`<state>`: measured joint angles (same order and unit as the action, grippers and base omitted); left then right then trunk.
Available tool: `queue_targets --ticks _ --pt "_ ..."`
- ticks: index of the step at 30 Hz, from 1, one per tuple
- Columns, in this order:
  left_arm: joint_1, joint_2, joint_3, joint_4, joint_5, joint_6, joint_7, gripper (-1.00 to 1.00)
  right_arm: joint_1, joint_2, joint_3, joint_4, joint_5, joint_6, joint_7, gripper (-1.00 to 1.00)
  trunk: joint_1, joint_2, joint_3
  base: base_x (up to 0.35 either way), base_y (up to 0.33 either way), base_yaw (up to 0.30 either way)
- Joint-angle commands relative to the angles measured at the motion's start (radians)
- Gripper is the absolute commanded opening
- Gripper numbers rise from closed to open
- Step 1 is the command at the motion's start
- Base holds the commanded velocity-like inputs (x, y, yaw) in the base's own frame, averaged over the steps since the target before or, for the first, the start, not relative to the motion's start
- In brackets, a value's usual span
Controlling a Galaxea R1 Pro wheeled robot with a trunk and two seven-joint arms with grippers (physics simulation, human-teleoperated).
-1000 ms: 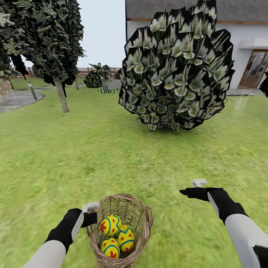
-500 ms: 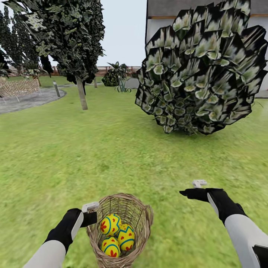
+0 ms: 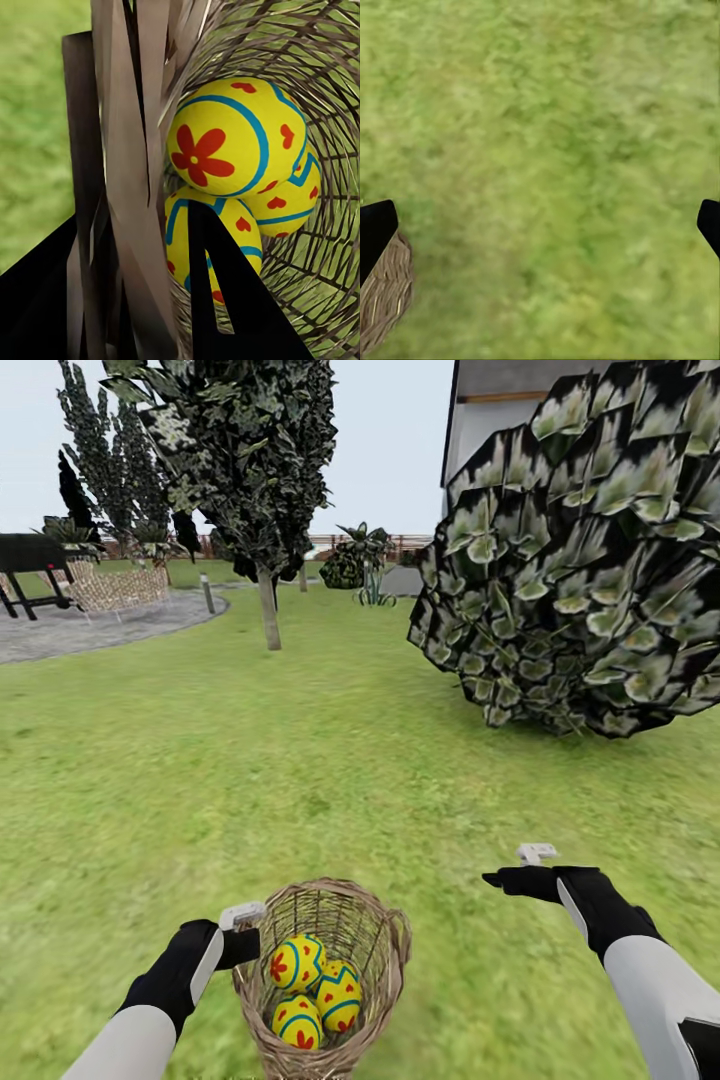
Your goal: Take the three Easter eggs out of the wicker basket on the lawn in the garden, then place them on the lawn next to a single tree (choose any tree) so that all three eggs are next to the same tree and none are left in the basket.
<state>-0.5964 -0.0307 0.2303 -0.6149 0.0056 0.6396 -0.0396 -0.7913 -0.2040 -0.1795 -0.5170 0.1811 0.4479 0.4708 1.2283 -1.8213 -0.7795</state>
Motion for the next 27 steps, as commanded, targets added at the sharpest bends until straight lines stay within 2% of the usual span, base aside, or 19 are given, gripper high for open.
queue_targets --ticks 1,17,27 --pt "0.0 0.0 0.001 0.0 0.007 0.0 0.0 -1.0 0.0 0.0 0.0 0.0 0.0 0.0 0.0 1.0 -0.004 0.007 0.003 0.0 0.0 0.285" --pt "0.001 0.0 0.001 0.0 0.008 -0.001 0.0 -1.0 0.0 0.001 0.0 0.006 0.0 0.0 0.0 1.0 -0.065 0.119 0.047 0.0 0.0 0.279" --pt "0.0 0.0 0.001 0.0 0.008 -0.001 0.0 -1.0 0.0 0.0 0.003 0.005 -0.002 0.0 0.002 1.0 -0.104 0.189 0.078 0.0 0.0 0.014"
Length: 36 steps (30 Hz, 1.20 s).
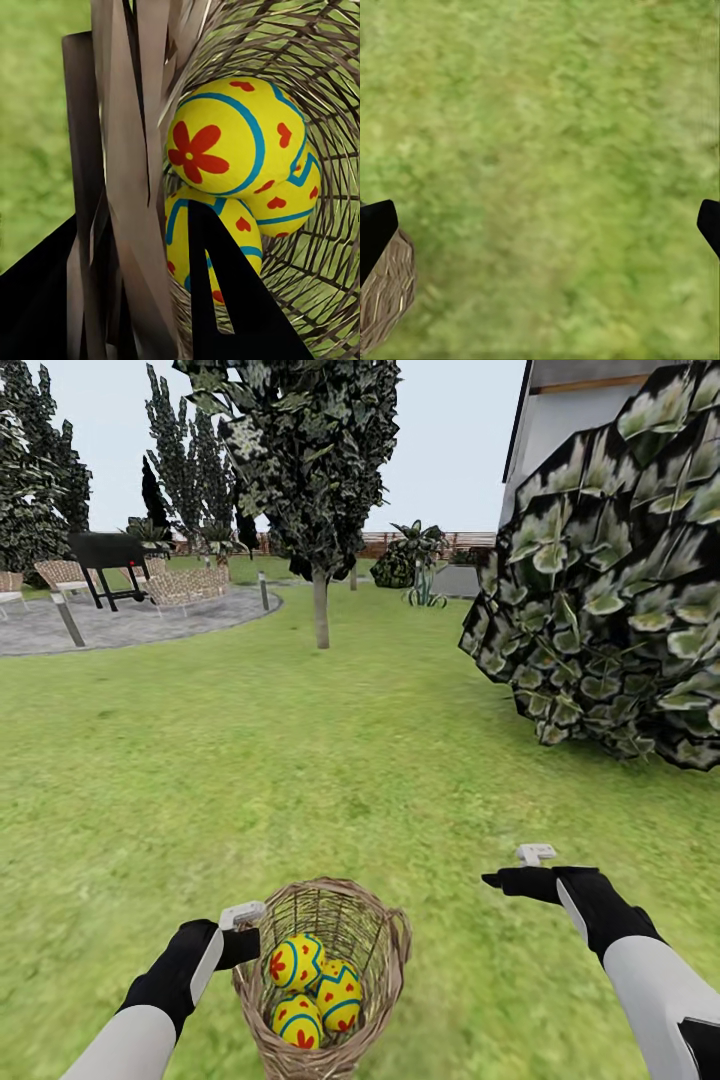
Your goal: Take the three Easter eggs out of the wicker basket on the lawn in the garden, then place them on the lawn next to a single tree (choose any tree) so that all three eggs are next to the same tree and none are left in the basket.
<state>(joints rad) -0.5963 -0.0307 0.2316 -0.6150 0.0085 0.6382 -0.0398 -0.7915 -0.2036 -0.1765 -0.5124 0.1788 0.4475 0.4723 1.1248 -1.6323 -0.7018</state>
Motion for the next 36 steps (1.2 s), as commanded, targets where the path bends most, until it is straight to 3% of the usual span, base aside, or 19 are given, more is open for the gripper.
queue_targets --ticks 1,13,16,19,21,22,23,25,26,31,35,36 --pt "0.0 0.0 0.0 0.0 0.005 0.0 0.0 -1.0 0.0 0.0 0.0 -0.001 0.0 -0.001 0.001 1.0 -0.004 0.007 0.003 0.0 0.0 0.0" --pt "0.0 0.0 0.0 0.0 0.005 0.0 0.0 -1.0 0.002 0.001 0.0 0.001 -0.001 -0.001 0.0 1.0 -0.05 0.091 0.041 0.0 0.0 0.0" --pt "0.0 0.0 0.0 0.0 0.005 0.0 0.0 -1.0 0.002 0.001 0.0 0.007 -0.002 -0.036 0.0 1.0 -0.061 0.112 0.05 0.0 0.0 0.0" --pt "0.0 0.0 0.0 0.0 0.005 0.0 0.0 -1.0 0.002 -0.001 -0.001 0.067 -0.004 -0.076 -0.001 1.0 -0.073 0.133 0.06 0.0 0.0 0.0" --pt "0.0 0.0 0.0 0.001 0.005 0.0 0.0 -1.0 0.022 -0.005 -0.001 0.198 -0.004 -0.116 -0.003 1.0 -0.081 0.147 0.066 0.0 0.0 0.0" --pt "0.0 0.0 0.0 0.001 0.005 0.0 0.0 -1.0 0.071 -0.003 0.0 0.338 0.026 -0.233 -0.03 1.0 -0.084 0.154 0.069 0.0 0.0 0.0" --pt "0.0 0.0 0.0 0.001 0.005 0.0 0.0 -1.0 0.113 -0.001 0.0 0.418 0.086 -0.31 -0.077 1.0 -0.088 0.161 0.072 0.0 0.0 0.0" --pt "0.0 0.0 0.001 0.001 0.005 0.0 0.0 -1.0 0.2 0.009 0.0 0.501 0.183 -0.444 -0.176 1.0 -0.096 0.175 0.078 0.0 0.0 0.0" --pt "0.0 0.0 0.002 0.001 0.005 0.0 0.0 -1.0 0.232 0.015 0.0 0.514 0.198 -0.474 -0.205 1.0 -0.1 0.182 0.082 0.0 0.0 0.0" --pt "0.0 -0.001 0.002 0.001 0.005 -0.001 0.0 -1.0 0.4 0.023 -0.001 0.532 0.213 -0.526 -0.242 1.0 -0.119 0.217 0.097 0.0 0.0 0.0" --pt "0.0 -0.003 0.002 0.0 0.005 -0.001 0.0 -1.0 0.477 0.035 -0.001 0.535 0.216 -0.53 -0.282 1.0 -0.134 0.245 0.11 0.0 0.0 0.0" --pt "0.0 -0.006 0.001 0.0 0.005 -0.001 0.0 -1.0 0.535 0.041 0.0 0.537 0.224 -0.567 -0.289 1.0 -0.138 0.252 0.113 0.0 0.0 0.0"
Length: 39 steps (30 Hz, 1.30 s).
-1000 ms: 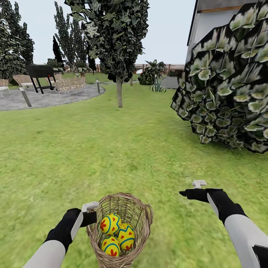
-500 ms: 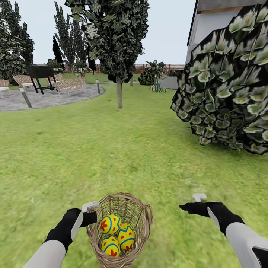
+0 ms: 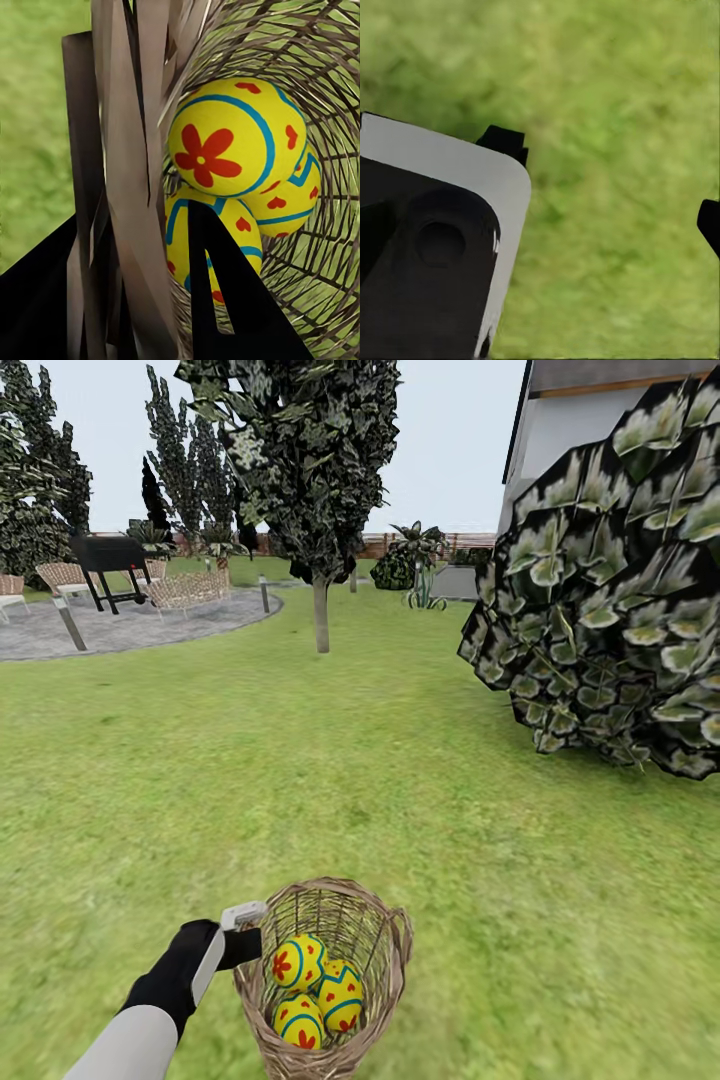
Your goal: Take the three Easter eggs out of the wicker basket on the lawn in the garden, then place them on the lawn next to a single tree (choose any tree) so that all three eggs are next to the same tree and none are left in the basket.
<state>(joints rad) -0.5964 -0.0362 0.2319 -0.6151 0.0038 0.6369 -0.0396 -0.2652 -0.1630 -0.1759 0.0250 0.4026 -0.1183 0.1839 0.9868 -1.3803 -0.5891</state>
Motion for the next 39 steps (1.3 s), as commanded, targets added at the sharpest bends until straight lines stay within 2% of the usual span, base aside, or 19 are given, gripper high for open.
queue_targets --ticks 1,5,10,11,14,17,39 --pt "0.0 -0.002 0.0 0.0 0.01 0.0 0.0 -1.0 0.028 0.002 -0.001 0.002 0.001 -0.057 -0.001 1.0 -0.004 0.007 0.003 0.0 0.0 0.0" --pt "0.0 -0.003 0.0 0.002 0.01 -0.03 0.001 -1.0 0.049 0.018 -0.001 0.006 0.004 -0.091 -0.001 1.0 -0.012 0.021 0.01 0.0 0.0 0.0" --pt "0.001 0.001 0.002 0.002 0.011 -0.038 0.001 -1.0 0.053 0.02 -0.001 0.007 0.006 -0.095 -0.001 1.0 -0.012 0.021 0.01 0.001 0.0 0.0" --pt "0.001 0.0 0.011 0.001 0.011 -0.038 0.001 -1.0 0.053 0.02 -0.001 0.007 0.007 -0.095 -0.001 1.0 -0.012 0.021 0.01 0.159 0.0 0.0" --pt "0.001 0.001 0.042 0.001 0.011 -0.039 0.0 -1.0 0.053 0.021 -0.001 0.006 0.005 -0.092 -0.001 1.0 -0.012 0.021 0.01 0.283 0.0 0.0" --pt "0.001 0.002 0.049 0.001 0.012 -0.039 0.001 -1.0 0.053 0.022 -0.002 0.004 -0.002 -0.089 -0.001 1.0 -0.012 0.021 0.01 0.316 0.0 0.0" --pt "0.001 -0.001 0.05 0.0 0.01 -0.038 0.001 -1.0 0.053 0.026 -0.002 0.001 -0.005 -0.09 0.0 1.0 -0.012 0.021 0.01 0.321 0.0 0.0"
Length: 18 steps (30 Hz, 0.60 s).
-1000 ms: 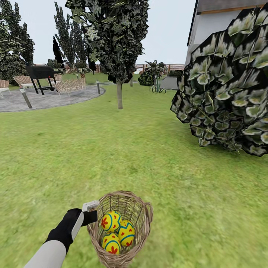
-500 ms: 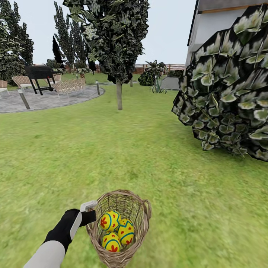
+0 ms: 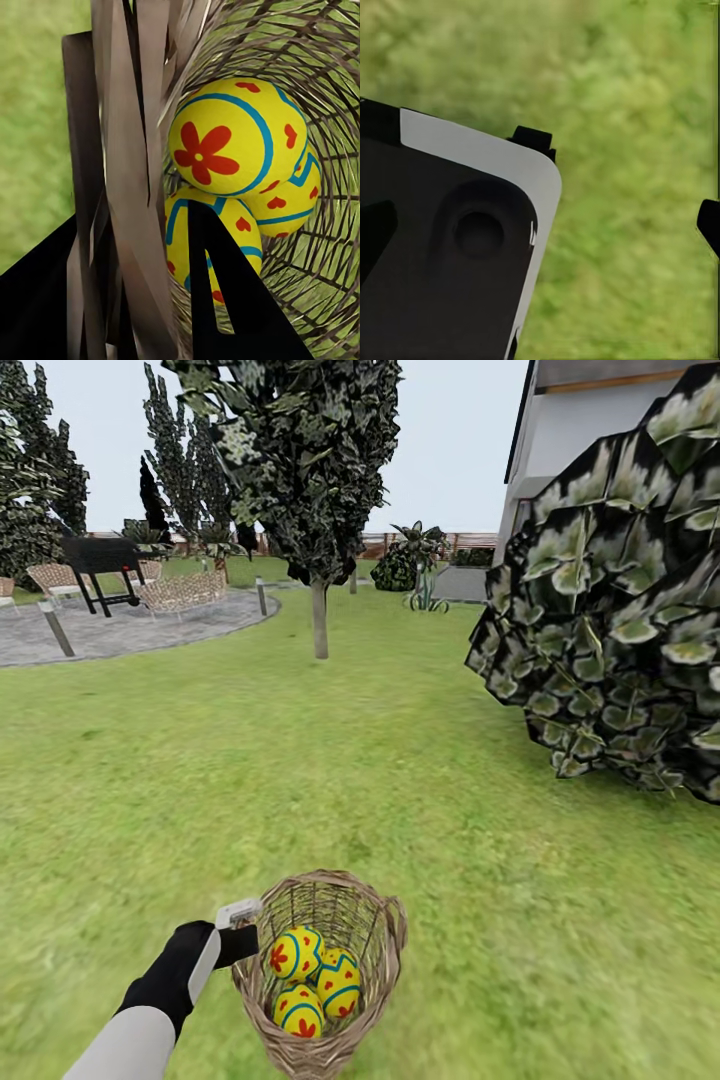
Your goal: Take the three Easter eggs out of the wicker basket on the lawn in the garden, then place them on the lawn next to a single tree (choose any tree) so that all three eggs are next to the same tree and none are left in the basket.
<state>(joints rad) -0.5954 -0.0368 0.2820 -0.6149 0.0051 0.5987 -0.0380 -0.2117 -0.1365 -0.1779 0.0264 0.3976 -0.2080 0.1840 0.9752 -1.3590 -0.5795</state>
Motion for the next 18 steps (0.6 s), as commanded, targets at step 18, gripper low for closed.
queue_targets --ticks 18 --pt "0.0 0.001 0.0 -0.001 0.009 0.0 0.0 -1.0 0.0 0.0 0.0 0.004 -0.001 0.002 0.0 1.0 0.0 0.0 0.0 0.321 0.0 0.21"
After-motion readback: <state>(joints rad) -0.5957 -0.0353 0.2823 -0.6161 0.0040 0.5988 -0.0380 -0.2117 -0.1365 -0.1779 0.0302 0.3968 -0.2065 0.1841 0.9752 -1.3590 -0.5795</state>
